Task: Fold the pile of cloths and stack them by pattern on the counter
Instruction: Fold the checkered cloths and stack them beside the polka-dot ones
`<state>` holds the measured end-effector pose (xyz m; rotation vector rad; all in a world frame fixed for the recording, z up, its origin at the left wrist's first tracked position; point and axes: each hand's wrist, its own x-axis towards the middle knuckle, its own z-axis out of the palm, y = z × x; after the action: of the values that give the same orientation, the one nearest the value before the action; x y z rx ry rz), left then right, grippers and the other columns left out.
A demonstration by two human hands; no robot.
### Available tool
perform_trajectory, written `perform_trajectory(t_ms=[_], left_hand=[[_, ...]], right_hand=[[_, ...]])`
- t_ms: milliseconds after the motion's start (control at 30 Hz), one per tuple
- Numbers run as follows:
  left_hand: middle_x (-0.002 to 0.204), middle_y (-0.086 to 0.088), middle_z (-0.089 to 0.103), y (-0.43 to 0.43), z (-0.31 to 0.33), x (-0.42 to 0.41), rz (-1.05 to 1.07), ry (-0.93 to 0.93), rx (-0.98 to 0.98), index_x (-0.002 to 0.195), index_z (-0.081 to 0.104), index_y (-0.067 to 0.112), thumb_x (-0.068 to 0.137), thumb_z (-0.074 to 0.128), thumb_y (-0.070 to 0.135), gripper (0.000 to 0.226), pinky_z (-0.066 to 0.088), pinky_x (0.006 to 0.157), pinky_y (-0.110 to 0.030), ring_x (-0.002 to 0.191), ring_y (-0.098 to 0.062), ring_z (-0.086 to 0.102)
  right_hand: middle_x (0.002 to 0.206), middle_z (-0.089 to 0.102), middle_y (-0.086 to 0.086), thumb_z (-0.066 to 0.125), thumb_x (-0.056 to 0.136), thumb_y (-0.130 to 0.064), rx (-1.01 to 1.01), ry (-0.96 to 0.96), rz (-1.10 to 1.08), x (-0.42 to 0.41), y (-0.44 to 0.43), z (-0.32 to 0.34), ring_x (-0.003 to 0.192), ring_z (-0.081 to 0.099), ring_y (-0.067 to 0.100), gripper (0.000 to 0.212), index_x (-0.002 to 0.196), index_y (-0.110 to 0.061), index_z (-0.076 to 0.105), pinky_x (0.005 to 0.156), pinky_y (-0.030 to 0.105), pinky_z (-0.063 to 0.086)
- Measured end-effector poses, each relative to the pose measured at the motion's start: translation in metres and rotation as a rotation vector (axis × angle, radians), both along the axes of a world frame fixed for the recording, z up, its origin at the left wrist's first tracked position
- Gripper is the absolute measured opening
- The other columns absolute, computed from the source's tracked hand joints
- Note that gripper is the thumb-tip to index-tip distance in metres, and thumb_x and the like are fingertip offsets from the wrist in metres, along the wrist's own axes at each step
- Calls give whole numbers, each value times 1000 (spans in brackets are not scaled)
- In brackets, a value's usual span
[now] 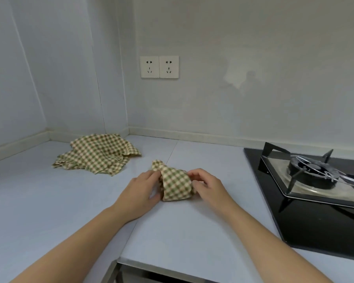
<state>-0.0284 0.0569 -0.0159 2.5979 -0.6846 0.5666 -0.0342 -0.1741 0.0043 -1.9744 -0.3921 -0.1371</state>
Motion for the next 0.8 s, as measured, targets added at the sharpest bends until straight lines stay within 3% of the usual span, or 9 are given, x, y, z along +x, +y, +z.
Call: perform_trajectory(t_ms=[100,167,233,333,433,533,667,733,800], left_hand=[[102,10,51,3,1,1,30,32,-24,120,47,31,86,60,22,38,42,80,-33,92,-12,49],[123,9,46,3,2,1,34,24,-80,140,36,33,80,65,15,69,42,89,-31,105,-11,48],[144,4,34,7,3,2,29,-66,-64,144,33,34,75,70,10,82,40,97,-32,122,-14,41],[143,-2,40,11,5,5,29,-208,106,115,58,28,68,75,6,55,44,91,-37,124,-21,42],[111,0,59,13,4,6,86,-245,83,90,63,19,66,71,-2,33,44,74,-32,97,-21,57],[90,-2,60,14,4,7,195,-260,-42,81,62,11,65,68,-9,26,46,59,-35,76,-24,58],[81,-5,58,24,2,9,449,-228,-196,80,58,8,76,69,-3,16,37,54,-34,69,-27,54],[91,-6,58,28,3,9,583,-153,-215,90,59,9,84,63,2,10,37,64,-36,82,-28,54],[105,-5,58,30,1,9,670,-109,-195,104,61,12,87,57,4,20,35,78,-36,99,-26,52]], right_hand=[[99,62,-10,59,84,-7,-173,-53,107,-2,3,-2,88,60,8,39,111,-34,63,79,19,49],[96,60,-8,56,79,3,-160,-109,128,-4,7,-1,86,58,7,47,110,-33,62,77,17,46],[92,60,-5,53,78,8,-139,-155,138,-4,11,1,84,56,8,50,110,-30,61,74,17,46],[85,57,-4,55,78,8,-141,-225,126,-5,14,-1,81,55,12,50,108,-32,60,73,20,46],[81,53,-7,57,77,9,-200,-303,78,-1,13,-6,78,54,12,35,94,-19,69,69,14,42],[78,54,-7,59,75,10,-184,-349,-19,1,8,-8,73,53,12,26,75,-16,64,66,18,43],[77,55,0,55,70,16,-70,-411,-174,6,-1,-5,76,53,12,30,68,-14,55,71,19,43],[80,55,1,53,70,18,-33,-378,-213,9,-6,-3,80,52,10,34,65,-15,51,72,13,39],[86,58,0,50,71,18,-45,-329,-243,10,-10,-3,88,54,8,39,63,-20,49,73,7,35]])
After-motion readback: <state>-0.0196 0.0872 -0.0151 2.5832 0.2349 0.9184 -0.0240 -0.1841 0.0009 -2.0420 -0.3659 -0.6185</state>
